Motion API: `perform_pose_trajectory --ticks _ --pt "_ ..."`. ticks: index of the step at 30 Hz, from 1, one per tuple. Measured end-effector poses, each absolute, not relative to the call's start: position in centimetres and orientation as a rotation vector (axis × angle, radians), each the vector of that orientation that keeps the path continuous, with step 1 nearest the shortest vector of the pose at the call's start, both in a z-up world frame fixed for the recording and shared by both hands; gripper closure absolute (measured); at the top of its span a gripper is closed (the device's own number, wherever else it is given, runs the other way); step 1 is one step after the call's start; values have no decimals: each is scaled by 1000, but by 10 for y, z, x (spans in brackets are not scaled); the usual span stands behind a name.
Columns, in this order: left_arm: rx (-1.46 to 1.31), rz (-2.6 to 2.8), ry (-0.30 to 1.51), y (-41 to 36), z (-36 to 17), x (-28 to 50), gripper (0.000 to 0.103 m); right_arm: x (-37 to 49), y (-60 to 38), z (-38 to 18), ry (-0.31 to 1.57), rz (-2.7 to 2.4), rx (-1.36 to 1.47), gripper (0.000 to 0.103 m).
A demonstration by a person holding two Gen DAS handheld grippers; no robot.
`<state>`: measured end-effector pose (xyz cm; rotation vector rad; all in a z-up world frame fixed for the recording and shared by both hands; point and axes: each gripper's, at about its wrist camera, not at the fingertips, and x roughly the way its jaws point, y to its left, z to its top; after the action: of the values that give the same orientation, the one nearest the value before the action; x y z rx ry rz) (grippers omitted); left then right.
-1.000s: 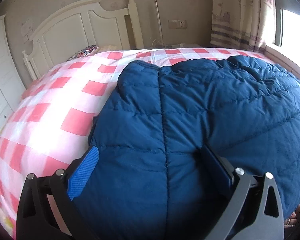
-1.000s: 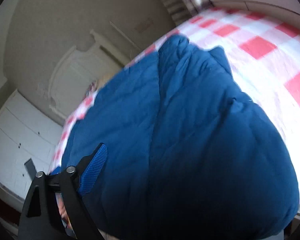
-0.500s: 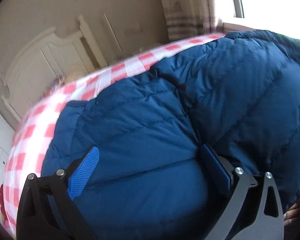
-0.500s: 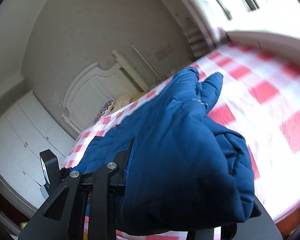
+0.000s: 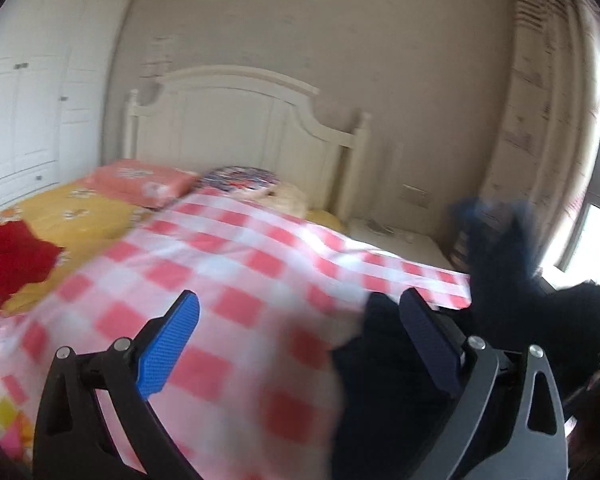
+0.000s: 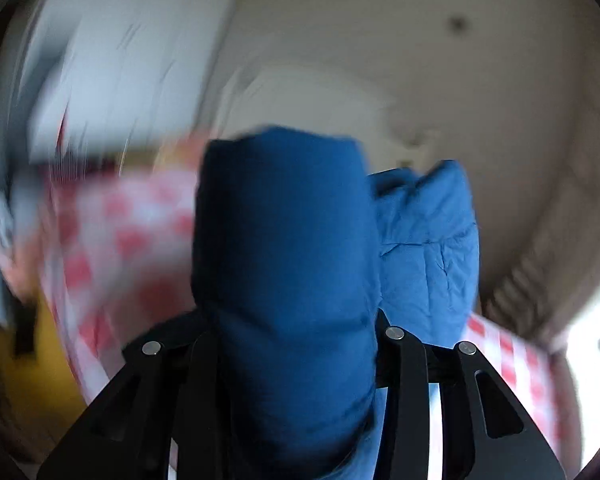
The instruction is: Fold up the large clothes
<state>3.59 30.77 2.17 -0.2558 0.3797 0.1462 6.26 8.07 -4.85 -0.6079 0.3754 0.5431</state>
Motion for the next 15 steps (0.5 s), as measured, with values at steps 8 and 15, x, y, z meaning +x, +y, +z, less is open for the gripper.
perform_pose_trajectory --ticks 8,15 --pt "-124 30 468 295 5 46 3 55 165 -165 391 457 -1110 50" --pt "-38 -93 481 254 20 97 3 -6 105 -106 314 654 -989 8"
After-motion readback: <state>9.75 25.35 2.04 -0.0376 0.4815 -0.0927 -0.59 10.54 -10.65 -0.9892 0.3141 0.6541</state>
